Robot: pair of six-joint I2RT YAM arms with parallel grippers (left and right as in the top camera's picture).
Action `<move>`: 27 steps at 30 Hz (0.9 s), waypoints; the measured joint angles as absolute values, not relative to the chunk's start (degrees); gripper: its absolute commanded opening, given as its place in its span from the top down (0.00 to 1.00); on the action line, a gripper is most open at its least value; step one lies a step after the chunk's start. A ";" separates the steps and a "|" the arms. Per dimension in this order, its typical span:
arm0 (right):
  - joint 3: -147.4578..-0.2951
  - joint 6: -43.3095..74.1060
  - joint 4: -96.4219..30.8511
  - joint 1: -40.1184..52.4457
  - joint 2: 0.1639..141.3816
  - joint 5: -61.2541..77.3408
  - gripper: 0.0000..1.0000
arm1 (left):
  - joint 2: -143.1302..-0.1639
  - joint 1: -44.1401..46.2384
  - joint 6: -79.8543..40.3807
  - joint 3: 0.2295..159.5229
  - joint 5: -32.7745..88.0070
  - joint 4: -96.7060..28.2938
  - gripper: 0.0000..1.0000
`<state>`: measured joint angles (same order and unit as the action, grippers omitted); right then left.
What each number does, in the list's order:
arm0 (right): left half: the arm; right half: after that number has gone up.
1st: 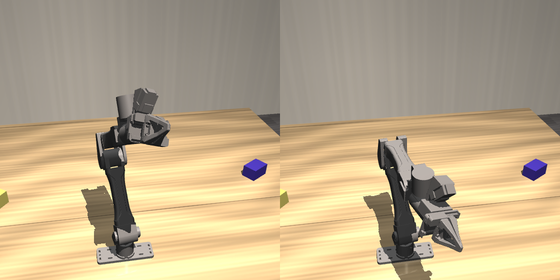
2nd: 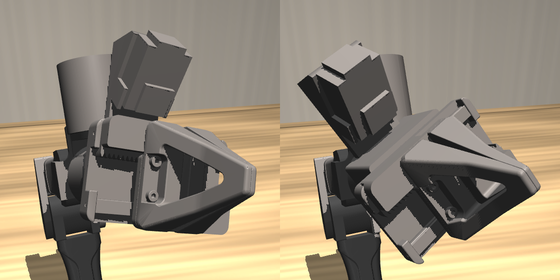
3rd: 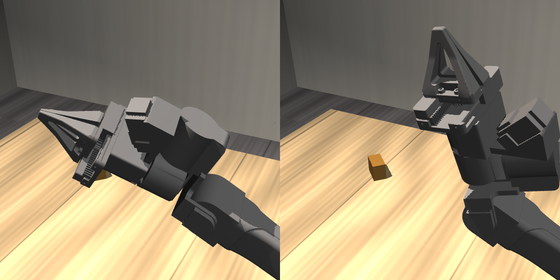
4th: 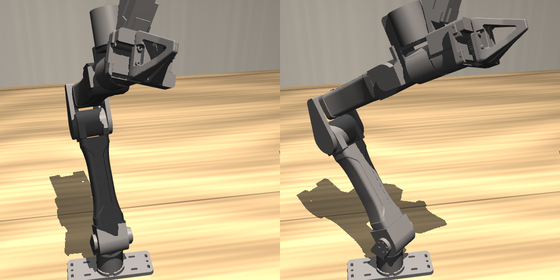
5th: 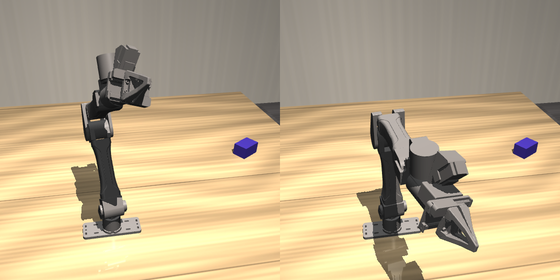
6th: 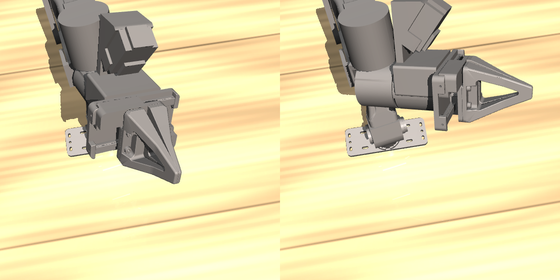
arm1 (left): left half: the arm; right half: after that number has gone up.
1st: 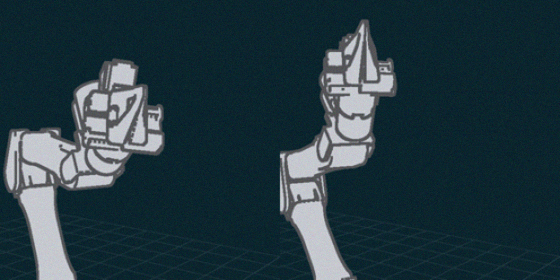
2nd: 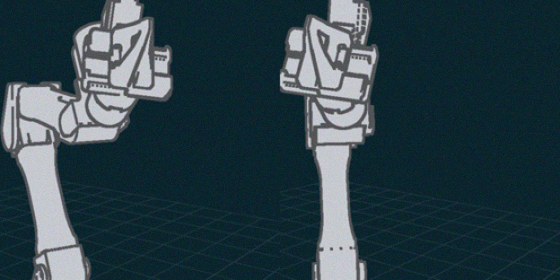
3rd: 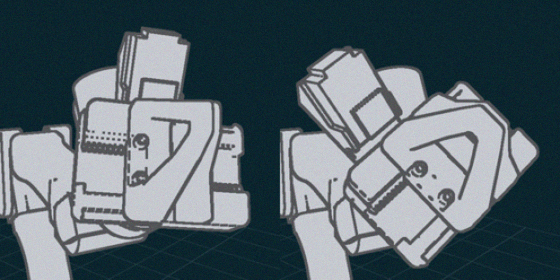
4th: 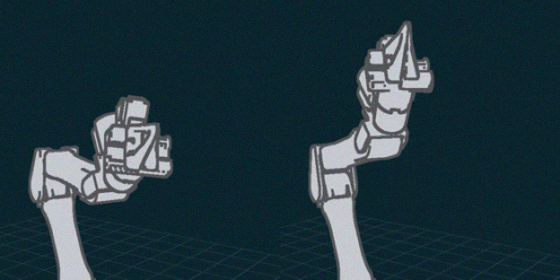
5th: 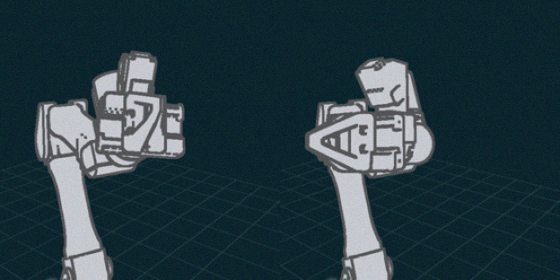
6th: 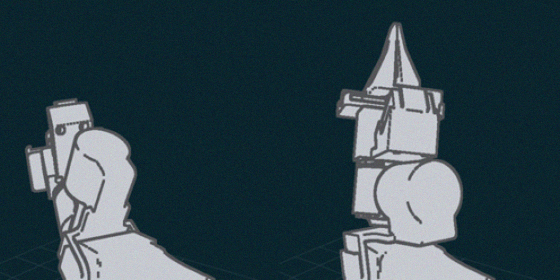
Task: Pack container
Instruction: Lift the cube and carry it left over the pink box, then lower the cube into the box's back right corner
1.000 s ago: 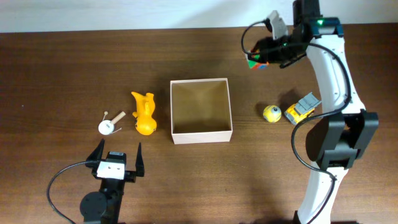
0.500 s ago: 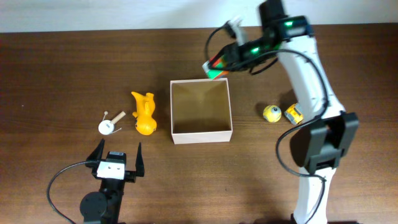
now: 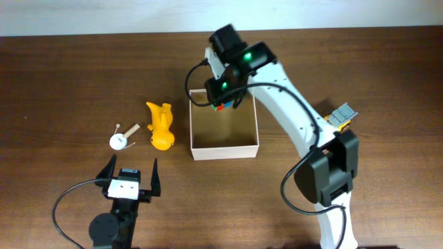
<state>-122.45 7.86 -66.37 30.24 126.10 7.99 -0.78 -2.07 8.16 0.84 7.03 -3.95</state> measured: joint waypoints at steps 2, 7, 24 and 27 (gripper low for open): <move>-119.92 11.53 -64.51 30.85 126.10 5.10 0.52 | -0.78 -2.07 8.16 0.84 7.03 -3.92 0.01; -113.08 18.61 -59.72 31.03 126.43 1.23 0.51 | -0.78 -2.07 8.16 0.84 7.05 -3.95 0.01; -110.93 27.14 -58.22 31.03 127.15 -10.13 0.52 | -0.78 -2.07 8.16 0.84 7.03 -3.95 0.01; -110.93 27.73 -58.22 31.03 127.15 -11.60 0.51 | -0.78 -2.07 8.16 0.84 7.03 -3.95 0.01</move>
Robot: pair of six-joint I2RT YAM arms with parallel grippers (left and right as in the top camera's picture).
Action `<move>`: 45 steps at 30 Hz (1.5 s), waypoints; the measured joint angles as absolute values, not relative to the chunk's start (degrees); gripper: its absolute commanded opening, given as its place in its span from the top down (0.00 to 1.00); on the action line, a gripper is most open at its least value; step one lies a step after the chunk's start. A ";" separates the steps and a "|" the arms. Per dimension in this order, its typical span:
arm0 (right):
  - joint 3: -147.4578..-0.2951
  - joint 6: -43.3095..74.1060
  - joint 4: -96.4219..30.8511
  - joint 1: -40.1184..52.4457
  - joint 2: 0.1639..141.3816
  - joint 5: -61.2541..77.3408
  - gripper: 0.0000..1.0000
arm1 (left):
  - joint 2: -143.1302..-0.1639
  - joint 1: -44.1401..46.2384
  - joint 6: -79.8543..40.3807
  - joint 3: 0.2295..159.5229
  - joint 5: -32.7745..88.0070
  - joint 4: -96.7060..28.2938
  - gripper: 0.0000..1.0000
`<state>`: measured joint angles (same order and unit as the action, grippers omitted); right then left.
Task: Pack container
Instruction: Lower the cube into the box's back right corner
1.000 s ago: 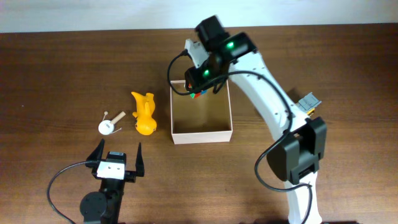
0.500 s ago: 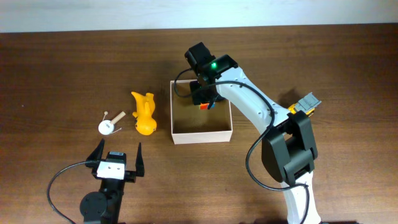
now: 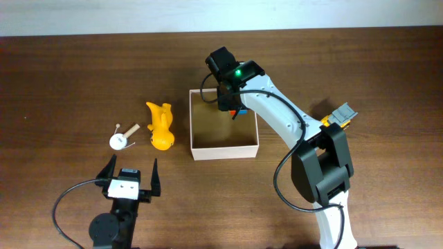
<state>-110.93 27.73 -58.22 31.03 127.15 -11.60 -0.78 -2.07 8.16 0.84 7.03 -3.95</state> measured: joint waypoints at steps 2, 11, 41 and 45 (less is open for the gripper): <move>-110.93 28.16 -58.22 31.00 127.15 -12.12 0.52 | -0.78 -2.07 8.16 0.84 7.03 -3.95 0.01; -110.93 28.73 -58.35 30.57 127.15 -12.86 0.31 | -0.78 -2.07 8.16 0.84 7.03 -3.95 0.01; -107.04 16.67 -45.52 33.17 127.15 3.16 0.96 | -0.78 -2.07 8.16 0.84 7.03 -3.95 0.01; -104.47 16.49 -43.44 33.58 127.15 3.86 0.96 | -0.78 -2.07 8.16 0.84 7.05 -3.95 0.01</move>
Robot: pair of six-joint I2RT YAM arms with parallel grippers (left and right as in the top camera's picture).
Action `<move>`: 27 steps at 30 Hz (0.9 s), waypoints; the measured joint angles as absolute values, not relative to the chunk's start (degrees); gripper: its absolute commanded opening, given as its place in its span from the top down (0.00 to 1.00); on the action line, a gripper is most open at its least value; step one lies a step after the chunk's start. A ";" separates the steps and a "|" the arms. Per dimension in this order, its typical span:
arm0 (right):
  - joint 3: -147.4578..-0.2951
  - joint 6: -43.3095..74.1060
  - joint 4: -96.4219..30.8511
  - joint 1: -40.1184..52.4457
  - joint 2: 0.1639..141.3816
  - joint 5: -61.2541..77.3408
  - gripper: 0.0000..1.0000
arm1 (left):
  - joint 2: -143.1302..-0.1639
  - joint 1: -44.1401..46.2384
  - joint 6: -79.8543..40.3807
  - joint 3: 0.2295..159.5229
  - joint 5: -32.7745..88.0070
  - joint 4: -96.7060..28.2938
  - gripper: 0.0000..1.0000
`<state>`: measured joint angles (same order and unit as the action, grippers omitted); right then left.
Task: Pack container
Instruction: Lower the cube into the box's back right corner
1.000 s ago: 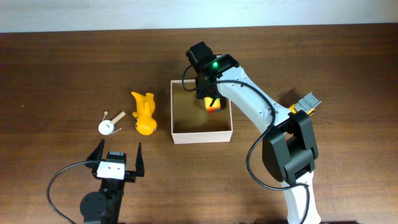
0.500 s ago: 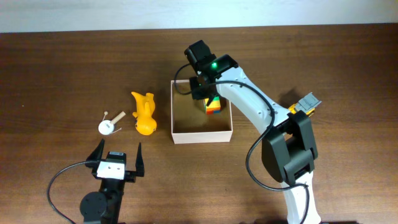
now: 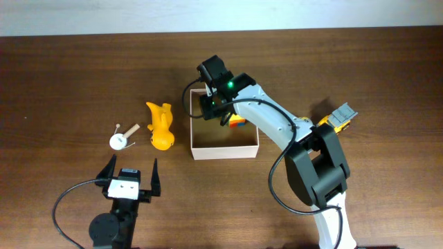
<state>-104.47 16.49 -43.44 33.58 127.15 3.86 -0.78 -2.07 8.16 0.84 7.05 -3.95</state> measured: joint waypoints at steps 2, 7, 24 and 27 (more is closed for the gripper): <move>-103.90 16.23 -42.94 33.65 127.15 3.99 0.96 | -0.78 -2.07 8.16 0.84 7.03 -3.95 0.01; -102.59 14.74 -42.57 33.65 127.15 3.03 0.96 | -0.78 -2.07 8.16 0.84 7.03 -3.95 0.01; -101.71 9.13 -43.35 33.19 127.15 -3.86 0.96 | -0.78 -2.07 8.16 0.84 7.03 -3.95 0.01; -101.71 8.56 -43.46 32.10 127.15 -4.10 0.96 | -0.78 -2.07 8.16 0.84 7.03 -3.95 0.01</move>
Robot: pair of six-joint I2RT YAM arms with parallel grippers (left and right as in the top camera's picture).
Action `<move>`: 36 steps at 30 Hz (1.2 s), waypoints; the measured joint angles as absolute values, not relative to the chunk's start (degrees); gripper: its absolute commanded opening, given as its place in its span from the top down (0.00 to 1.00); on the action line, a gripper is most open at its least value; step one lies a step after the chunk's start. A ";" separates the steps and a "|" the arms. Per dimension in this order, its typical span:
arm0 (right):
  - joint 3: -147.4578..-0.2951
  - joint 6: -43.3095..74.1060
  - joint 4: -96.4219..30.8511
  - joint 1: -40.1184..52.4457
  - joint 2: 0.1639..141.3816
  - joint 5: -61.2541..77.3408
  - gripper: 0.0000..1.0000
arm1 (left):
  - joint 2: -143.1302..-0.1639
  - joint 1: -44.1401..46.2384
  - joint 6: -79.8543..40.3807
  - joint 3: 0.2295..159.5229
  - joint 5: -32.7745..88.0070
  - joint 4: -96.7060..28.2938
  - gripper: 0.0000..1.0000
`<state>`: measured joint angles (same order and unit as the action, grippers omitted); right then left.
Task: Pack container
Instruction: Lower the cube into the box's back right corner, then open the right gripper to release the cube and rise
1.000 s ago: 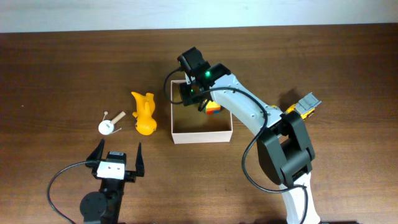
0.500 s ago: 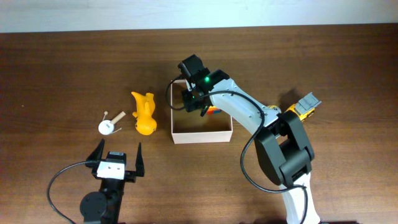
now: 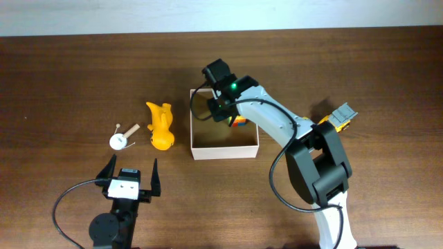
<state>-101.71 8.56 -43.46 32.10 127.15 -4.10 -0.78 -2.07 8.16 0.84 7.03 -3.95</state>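
The white open box [image 3: 225, 149] stands mid-table. My right gripper [image 3: 227, 116] reaches down into it from the far side, its fingers hidden under the wrist. A small red, orange and blue toy [image 3: 239, 122] lies inside the box against the right wall, right beside the gripper; whether the fingers still touch it is unclear. A yellow toy animal [image 3: 160, 126] lies left of the box. Further left is a white round piece with a short wooden stick [image 3: 120, 140]. My left gripper [image 3: 130, 170] rests open near the front edge, holding nothing.
A yellow and grey toy [image 3: 341, 115] lies on the table to the right, beside the right arm's base. The brown wooden table [image 3: 62, 83] extends to the far wall.
The right wrist has shifted slightly to the right over the box. The colourful toy lies in the same spot by the box's right wall. The left arm has not moved.
The right gripper first held the colourful toy over the box's far edge. Then it was over the far right corner with the toy. Later the toy was low inside the box by the right wall, where it lies now. The left arm stayed still throughout.
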 measured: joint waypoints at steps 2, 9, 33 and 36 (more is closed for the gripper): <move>-101.71 8.34 -43.68 30.57 127.15 -4.34 0.96 | -0.78 -2.07 8.16 0.84 7.03 -3.92 0.01; -101.71 6.92 -43.77 26.76 127.15 -4.67 0.96 | -0.78 -2.07 8.16 0.84 7.03 -3.95 0.01; -101.71 0.23 -56.47 31.18 127.15 2.68 0.96 | -0.78 -2.07 8.16 0.84 7.03 -3.95 0.01; -101.71 1.69 -58.15 31.18 127.15 1.96 0.96 | -0.78 -2.07 8.16 0.84 7.03 -3.92 0.01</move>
